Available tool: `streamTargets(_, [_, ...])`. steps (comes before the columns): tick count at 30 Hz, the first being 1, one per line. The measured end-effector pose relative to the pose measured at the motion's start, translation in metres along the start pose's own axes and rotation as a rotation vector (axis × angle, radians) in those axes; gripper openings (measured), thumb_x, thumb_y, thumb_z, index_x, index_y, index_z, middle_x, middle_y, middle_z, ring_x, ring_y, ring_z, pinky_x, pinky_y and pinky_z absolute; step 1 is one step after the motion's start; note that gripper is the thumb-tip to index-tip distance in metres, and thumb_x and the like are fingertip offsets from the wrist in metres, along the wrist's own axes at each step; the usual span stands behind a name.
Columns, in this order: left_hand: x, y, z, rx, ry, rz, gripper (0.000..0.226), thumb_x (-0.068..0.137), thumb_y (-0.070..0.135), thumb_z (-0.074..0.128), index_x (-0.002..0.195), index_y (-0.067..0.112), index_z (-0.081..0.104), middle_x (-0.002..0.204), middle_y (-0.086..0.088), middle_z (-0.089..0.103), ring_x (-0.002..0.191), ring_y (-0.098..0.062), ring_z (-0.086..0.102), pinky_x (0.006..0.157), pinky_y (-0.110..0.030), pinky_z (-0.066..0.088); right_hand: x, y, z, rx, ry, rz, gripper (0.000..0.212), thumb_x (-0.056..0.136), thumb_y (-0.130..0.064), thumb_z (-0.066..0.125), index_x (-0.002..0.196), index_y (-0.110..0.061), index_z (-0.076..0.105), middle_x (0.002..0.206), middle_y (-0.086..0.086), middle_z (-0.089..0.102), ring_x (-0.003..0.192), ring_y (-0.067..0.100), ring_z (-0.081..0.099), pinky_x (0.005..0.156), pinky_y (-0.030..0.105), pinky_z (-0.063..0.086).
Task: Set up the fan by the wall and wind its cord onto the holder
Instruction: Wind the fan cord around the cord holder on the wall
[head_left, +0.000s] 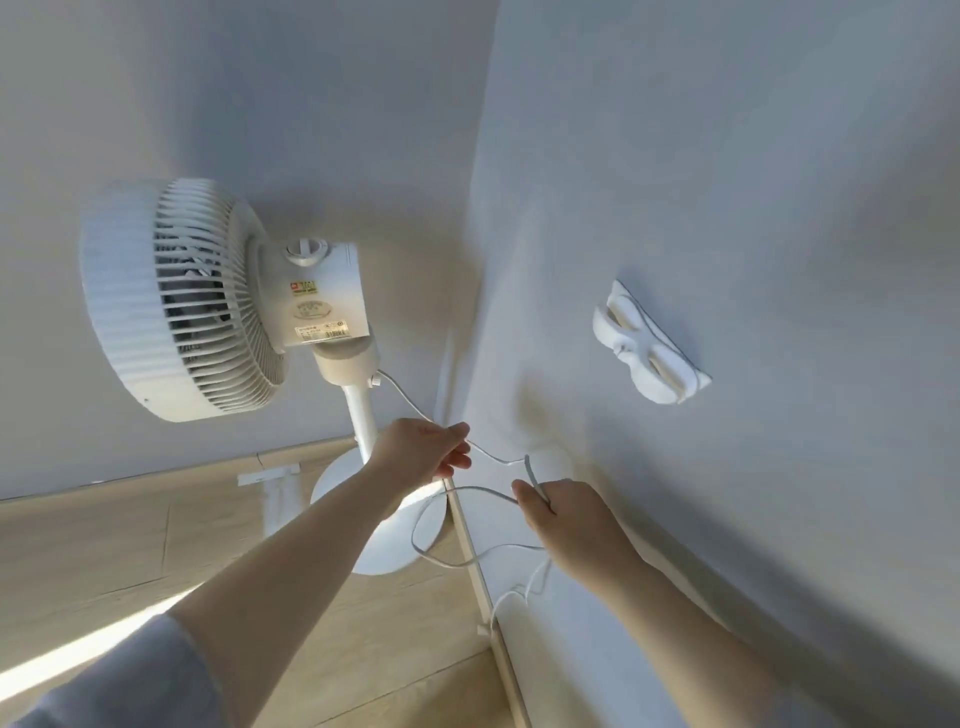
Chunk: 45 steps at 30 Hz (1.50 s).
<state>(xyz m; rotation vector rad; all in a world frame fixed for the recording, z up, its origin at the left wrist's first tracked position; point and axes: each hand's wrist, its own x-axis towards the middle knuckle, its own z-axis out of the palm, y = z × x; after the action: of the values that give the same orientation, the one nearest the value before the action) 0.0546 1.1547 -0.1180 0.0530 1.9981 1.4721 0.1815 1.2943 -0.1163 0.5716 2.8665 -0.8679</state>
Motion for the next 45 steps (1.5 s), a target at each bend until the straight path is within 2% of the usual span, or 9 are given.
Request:
streamTargets(8, [-0.059, 0.016, 0.029, -0.057, -0.026, -0.068, 0.039, 0.085, 0.038, 0.062, 0.093, 0.001, 0.069, 0.086, -0.012, 0.076, 0.065, -0.018, 0.064, 0.053, -0.020, 0.045, -0.076, -0.005, -0.040, -0.060, 0.069, -0.178, 0.055, 0.098, -0.039, 0.038, 0.068, 0.004, 0.053, 0.053, 0.008, 0.043, 0.050, 0.020, 0.037, 0.054, 0.031, 0.032])
streamTargets(13, [-0.072, 0.054, 0.044, -0.150, -0.128, -0.143, 0.033, 0.083, 0.040, 0.064, 0.083, 0.007, 0.068, 0.087, -0.009, 0.075, 0.068, -0.018, 0.066, 0.057, -0.022, 0.043, -0.096, -0.020, -0.075, -0.086, 0.129, -0.257, 0.047, 0.096, -0.037, 0.041, 0.069, 0.000, 0.050, 0.056, 0.005, 0.044, 0.053, 0.019, 0.038, 0.054, 0.031, 0.031])
streamTargets(20, [-0.071, 0.093, 0.038, -0.331, -0.083, -0.194, 0.019, 0.084, 0.017, 0.059, 0.066, 0.013, 0.065, 0.043, 0.007, 0.062, 0.054, -0.007, 0.052, 0.052, -0.016, 0.034, -0.111, -0.029, -0.116, -0.086, 0.343, -0.268, 0.043, 0.096, -0.032, 0.044, 0.057, -0.016, 0.032, 0.046, 0.005, 0.046, 0.043, 0.016, 0.039, 0.045, 0.019, 0.029])
streamTargets(25, [-0.078, 0.116, 0.029, -0.372, -0.124, -0.045, 0.019, 0.092, 0.022, 0.051, 0.078, 0.013, 0.061, 0.064, 0.003, 0.070, 0.061, -0.010, 0.060, 0.060, -0.020, 0.040, -0.100, -0.040, -0.123, 0.116, 0.411, -0.169, 0.034, 0.097, -0.027, 0.041, 0.071, -0.007, 0.049, 0.061, 0.015, 0.061, 0.058, 0.026, 0.066, 0.056, 0.037, 0.054])
streamTargets(30, [-0.094, 0.102, 0.013, -0.189, -0.265, 0.059, 0.031, 0.095, 0.036, 0.045, 0.099, 0.010, 0.061, 0.097, -0.005, 0.072, 0.082, -0.019, 0.066, 0.075, -0.029, 0.047, -0.088, -0.060, -0.143, 0.530, 0.389, -0.020, 0.034, 0.097, -0.011, 0.041, 0.065, -0.007, 0.048, 0.064, 0.013, 0.057, 0.034, 0.002, 0.049, 0.040, 0.020, 0.044])
streamTargets(33, [-0.104, 0.088, 0.003, -0.024, -0.271, 0.168, 0.046, 0.090, 0.047, 0.051, 0.097, 0.005, 0.068, 0.063, -0.002, 0.061, 0.055, -0.016, 0.055, 0.063, -0.024, 0.050, -0.085, -0.066, -0.149, 0.507, 0.451, -0.002, 0.034, 0.095, -0.010, 0.042, 0.063, -0.008, 0.053, 0.071, 0.016, 0.066, 0.053, 0.018, 0.059, 0.060, 0.035, 0.056])
streamTargets(36, [-0.110, 0.081, -0.003, -0.036, -0.301, 0.228, 0.043, 0.086, 0.044, 0.059, 0.085, 0.002, 0.069, 0.052, 0.002, 0.025, 0.047, -0.016, 0.025, 0.054, -0.023, 0.043, -0.086, -0.071, -0.151, 0.484, 0.453, 0.021, 0.030, 0.093, -0.011, 0.041, 0.069, 0.001, 0.055, 0.062, 0.010, 0.058, 0.050, 0.021, 0.050, 0.053, 0.034, 0.051])
streamTargets(42, [-0.108, 0.074, -0.006, 0.320, -0.078, 0.383, 0.038, 0.071, 0.045, 0.075, 0.045, 0.020, 0.062, 0.044, 0.009, 0.046, 0.054, -0.012, 0.049, 0.066, -0.026, 0.046, -0.076, -0.082, -0.156, 0.242, 0.612, -0.031, 0.036, 0.086, -0.020, 0.040, 0.073, 0.009, 0.059, 0.072, 0.024, 0.064, 0.061, 0.035, 0.054, 0.059, 0.043, 0.049])
streamTargets(45, [-0.104, 0.072, -0.005, 0.380, -0.003, 0.487, 0.038, 0.067, 0.040, 0.079, 0.050, 0.020, 0.052, 0.052, 0.006, 0.045, 0.051, -0.009, 0.043, 0.056, -0.019, 0.036, -0.068, -0.087, -0.158, 0.123, 0.663, -0.051, 0.041, 0.082, -0.025, 0.030, 0.068, 0.003, 0.056, 0.071, 0.020, 0.065, 0.065, 0.035, 0.058, 0.059, 0.036, 0.044])
